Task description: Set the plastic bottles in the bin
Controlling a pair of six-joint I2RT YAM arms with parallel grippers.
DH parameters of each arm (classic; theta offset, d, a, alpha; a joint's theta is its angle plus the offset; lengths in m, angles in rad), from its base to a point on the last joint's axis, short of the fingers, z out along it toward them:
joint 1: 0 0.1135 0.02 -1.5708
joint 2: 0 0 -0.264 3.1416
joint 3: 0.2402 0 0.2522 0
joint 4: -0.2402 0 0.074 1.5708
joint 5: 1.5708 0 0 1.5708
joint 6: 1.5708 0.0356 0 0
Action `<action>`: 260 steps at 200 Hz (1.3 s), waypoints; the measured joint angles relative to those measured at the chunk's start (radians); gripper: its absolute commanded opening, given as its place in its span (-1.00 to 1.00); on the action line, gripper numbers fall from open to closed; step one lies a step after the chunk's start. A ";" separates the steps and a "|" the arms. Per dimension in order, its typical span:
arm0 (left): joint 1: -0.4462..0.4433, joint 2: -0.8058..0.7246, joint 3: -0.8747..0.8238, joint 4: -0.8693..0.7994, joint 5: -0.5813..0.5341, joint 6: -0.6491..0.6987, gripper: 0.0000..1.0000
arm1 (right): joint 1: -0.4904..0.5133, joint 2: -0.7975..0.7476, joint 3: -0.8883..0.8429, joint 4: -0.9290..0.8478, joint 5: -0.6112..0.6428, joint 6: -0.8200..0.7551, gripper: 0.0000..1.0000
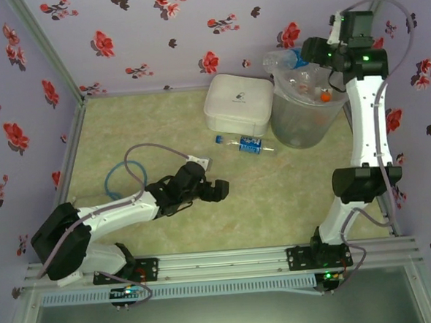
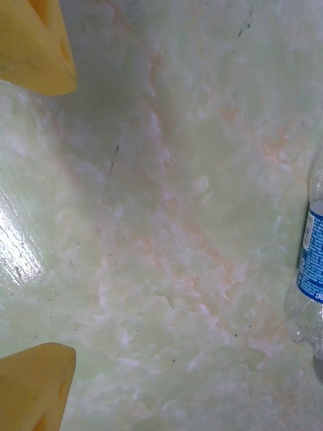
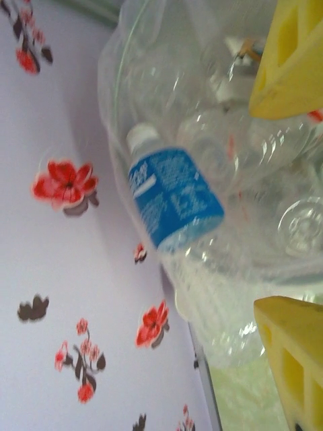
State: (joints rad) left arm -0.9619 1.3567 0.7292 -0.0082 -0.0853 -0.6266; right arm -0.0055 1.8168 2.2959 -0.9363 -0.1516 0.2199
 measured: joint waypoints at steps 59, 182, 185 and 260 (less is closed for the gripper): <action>0.017 0.006 0.058 -0.003 0.000 0.004 0.90 | 0.082 0.021 -0.072 0.112 0.000 0.017 0.66; 0.020 0.004 0.014 0.041 0.034 -0.027 0.90 | 0.221 0.318 0.190 0.091 0.340 -0.212 0.88; 0.020 0.002 0.014 0.042 0.034 -0.027 0.90 | 0.221 0.312 0.177 0.100 0.344 -0.213 0.88; 0.020 0.007 0.014 0.055 0.034 -0.026 0.90 | 0.051 -0.068 -0.293 0.185 0.331 -0.166 0.68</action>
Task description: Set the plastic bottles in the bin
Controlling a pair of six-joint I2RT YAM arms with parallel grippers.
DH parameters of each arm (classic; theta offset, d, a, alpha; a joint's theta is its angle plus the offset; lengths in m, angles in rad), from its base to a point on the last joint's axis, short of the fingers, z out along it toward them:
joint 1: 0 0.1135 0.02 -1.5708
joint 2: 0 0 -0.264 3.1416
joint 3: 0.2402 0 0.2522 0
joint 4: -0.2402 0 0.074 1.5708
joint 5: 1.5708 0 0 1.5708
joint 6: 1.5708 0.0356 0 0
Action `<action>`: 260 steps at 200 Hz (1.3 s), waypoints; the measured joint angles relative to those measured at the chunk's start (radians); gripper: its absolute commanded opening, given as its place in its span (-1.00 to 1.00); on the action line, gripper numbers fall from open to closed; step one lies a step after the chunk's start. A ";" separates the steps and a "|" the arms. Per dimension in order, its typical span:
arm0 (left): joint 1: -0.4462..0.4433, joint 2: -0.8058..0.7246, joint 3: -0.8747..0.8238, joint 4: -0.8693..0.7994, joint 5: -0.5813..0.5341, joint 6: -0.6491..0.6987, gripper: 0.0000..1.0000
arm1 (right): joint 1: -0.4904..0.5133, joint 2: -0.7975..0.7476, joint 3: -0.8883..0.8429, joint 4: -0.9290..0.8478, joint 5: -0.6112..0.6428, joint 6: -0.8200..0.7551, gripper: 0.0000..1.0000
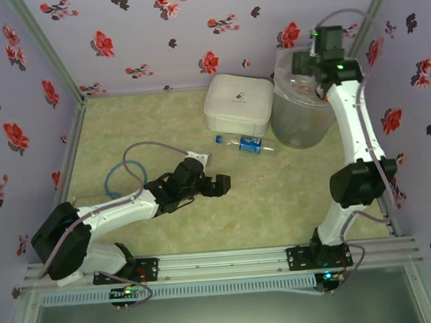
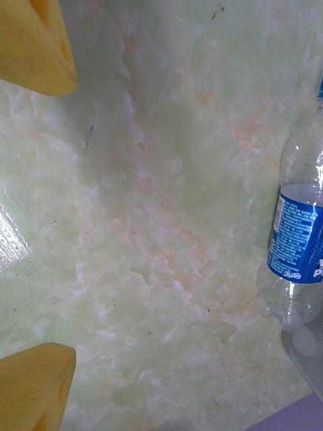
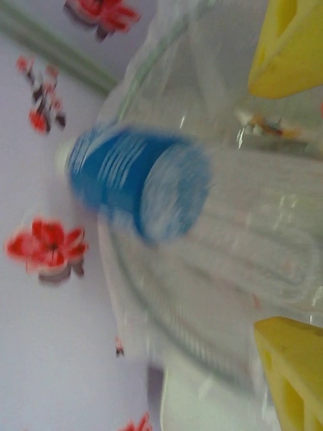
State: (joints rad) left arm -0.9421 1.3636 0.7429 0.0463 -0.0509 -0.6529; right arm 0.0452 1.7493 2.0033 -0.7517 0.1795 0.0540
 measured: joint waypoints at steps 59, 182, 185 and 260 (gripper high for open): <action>0.000 0.013 0.000 0.006 0.003 0.000 0.90 | -0.066 -0.006 -0.022 -0.006 -0.100 0.048 0.78; 0.005 0.012 -0.011 0.014 0.003 0.000 0.91 | -0.159 0.112 0.074 0.000 -0.098 0.099 0.38; 0.005 0.012 -0.011 0.014 0.003 0.000 0.91 | -0.160 0.111 0.060 0.003 -0.100 0.099 0.35; 0.018 0.012 -0.026 0.024 0.011 0.000 0.91 | -0.163 -0.157 -0.365 0.068 -0.196 0.177 0.15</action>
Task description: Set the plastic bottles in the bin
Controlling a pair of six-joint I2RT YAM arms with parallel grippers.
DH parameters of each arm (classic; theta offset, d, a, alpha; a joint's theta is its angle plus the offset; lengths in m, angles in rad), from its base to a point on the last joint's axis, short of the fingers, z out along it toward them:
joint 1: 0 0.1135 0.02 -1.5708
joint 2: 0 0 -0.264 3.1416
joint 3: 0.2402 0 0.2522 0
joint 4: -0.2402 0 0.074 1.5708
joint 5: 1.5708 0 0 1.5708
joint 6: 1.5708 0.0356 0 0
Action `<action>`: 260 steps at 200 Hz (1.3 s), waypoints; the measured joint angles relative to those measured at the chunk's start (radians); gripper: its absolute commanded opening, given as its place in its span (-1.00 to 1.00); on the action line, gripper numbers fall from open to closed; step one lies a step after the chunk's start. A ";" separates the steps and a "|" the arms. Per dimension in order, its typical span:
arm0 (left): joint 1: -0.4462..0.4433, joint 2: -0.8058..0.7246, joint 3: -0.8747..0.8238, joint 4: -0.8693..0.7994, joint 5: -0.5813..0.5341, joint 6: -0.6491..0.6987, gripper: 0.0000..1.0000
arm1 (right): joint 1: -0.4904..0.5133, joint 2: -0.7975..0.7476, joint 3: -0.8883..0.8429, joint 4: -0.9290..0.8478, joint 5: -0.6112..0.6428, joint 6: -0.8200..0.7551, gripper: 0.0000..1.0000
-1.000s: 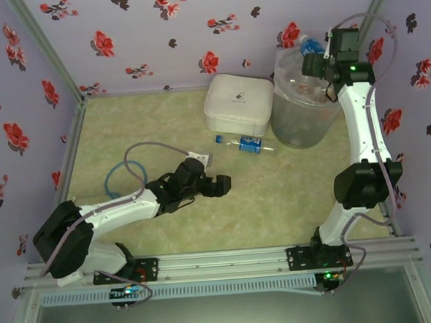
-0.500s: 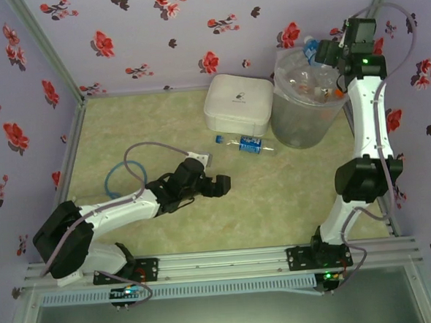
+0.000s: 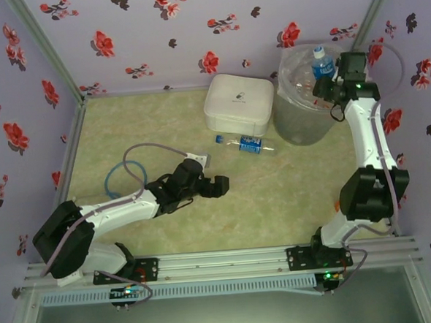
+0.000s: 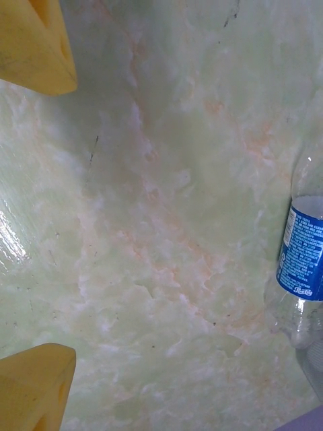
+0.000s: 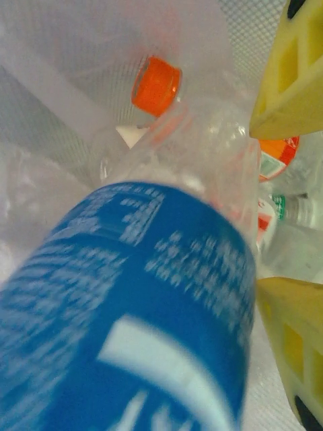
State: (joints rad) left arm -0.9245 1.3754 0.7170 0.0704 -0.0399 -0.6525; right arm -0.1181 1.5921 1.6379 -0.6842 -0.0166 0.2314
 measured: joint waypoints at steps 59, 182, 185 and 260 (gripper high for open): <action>0.002 0.043 0.000 0.048 0.022 -0.001 0.90 | -0.006 -0.080 0.125 -0.010 0.001 0.014 0.32; 0.006 0.053 0.023 0.022 0.042 0.004 0.92 | -0.009 0.110 0.106 0.038 -0.145 0.057 0.09; 0.008 0.053 0.028 0.019 0.042 0.004 0.92 | -0.009 0.110 0.108 0.037 -0.145 0.057 0.10; 0.139 0.240 0.222 0.111 -0.048 -0.289 1.00 | -0.026 -0.161 0.086 -0.001 -0.115 0.044 0.48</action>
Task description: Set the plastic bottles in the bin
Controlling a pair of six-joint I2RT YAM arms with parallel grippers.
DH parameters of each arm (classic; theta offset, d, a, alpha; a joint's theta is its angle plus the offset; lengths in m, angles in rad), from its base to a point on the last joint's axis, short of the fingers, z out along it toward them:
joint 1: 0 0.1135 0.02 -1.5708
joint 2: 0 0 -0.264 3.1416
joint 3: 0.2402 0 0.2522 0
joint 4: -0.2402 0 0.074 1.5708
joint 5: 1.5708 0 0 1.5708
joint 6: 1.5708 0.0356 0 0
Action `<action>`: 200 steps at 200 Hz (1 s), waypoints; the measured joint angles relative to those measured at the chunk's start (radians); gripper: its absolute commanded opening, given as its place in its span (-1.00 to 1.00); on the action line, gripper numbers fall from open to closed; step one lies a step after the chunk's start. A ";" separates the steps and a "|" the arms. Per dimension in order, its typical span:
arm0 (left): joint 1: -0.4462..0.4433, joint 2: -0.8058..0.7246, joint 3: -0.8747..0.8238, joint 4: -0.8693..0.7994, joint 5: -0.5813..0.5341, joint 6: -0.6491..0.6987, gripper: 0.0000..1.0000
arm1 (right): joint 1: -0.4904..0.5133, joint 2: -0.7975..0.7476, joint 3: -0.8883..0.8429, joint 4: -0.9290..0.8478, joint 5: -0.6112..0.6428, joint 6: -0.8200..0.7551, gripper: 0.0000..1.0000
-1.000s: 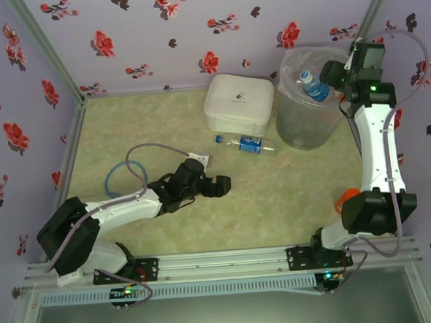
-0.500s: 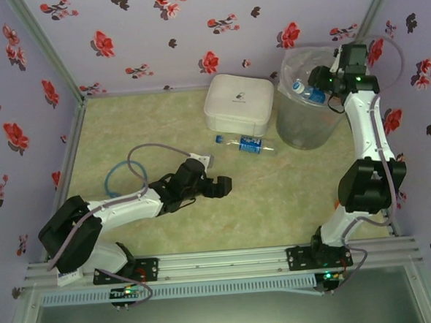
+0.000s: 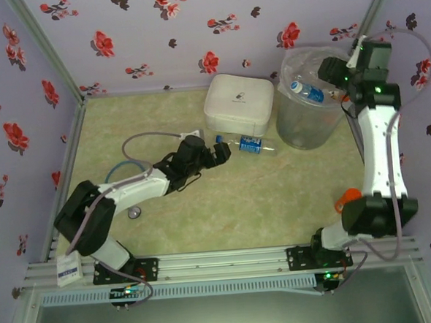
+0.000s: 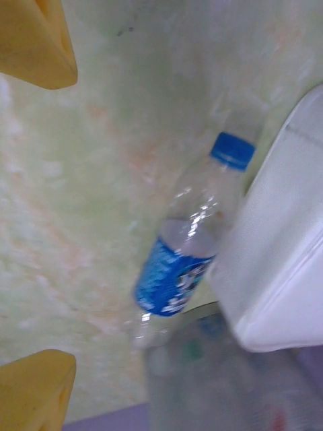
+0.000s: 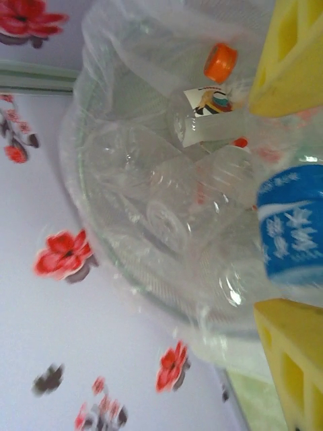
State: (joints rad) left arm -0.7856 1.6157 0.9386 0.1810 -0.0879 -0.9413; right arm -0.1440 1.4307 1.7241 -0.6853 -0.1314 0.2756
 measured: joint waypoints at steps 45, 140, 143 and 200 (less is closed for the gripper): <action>0.055 0.233 0.126 0.131 -0.006 -0.241 0.97 | 0.000 -0.229 -0.146 0.003 -0.024 0.010 0.50; 0.060 0.499 0.282 0.285 -0.021 -0.535 0.46 | 0.000 -0.418 -0.378 0.006 -0.146 0.092 0.49; 0.060 0.506 0.286 0.290 -0.021 -0.546 0.42 | 0.000 -0.423 -0.380 0.006 -0.148 0.093 0.50; 0.061 0.552 0.294 0.358 -0.028 -0.597 -0.30 | 0.000 -0.459 -0.397 0.004 -0.169 0.103 0.49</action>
State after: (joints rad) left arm -0.7250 2.1674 1.2331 0.5388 -0.1162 -1.5387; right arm -0.1440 0.9718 1.3273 -0.6811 -0.3008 0.3782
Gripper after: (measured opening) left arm 0.417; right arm 0.747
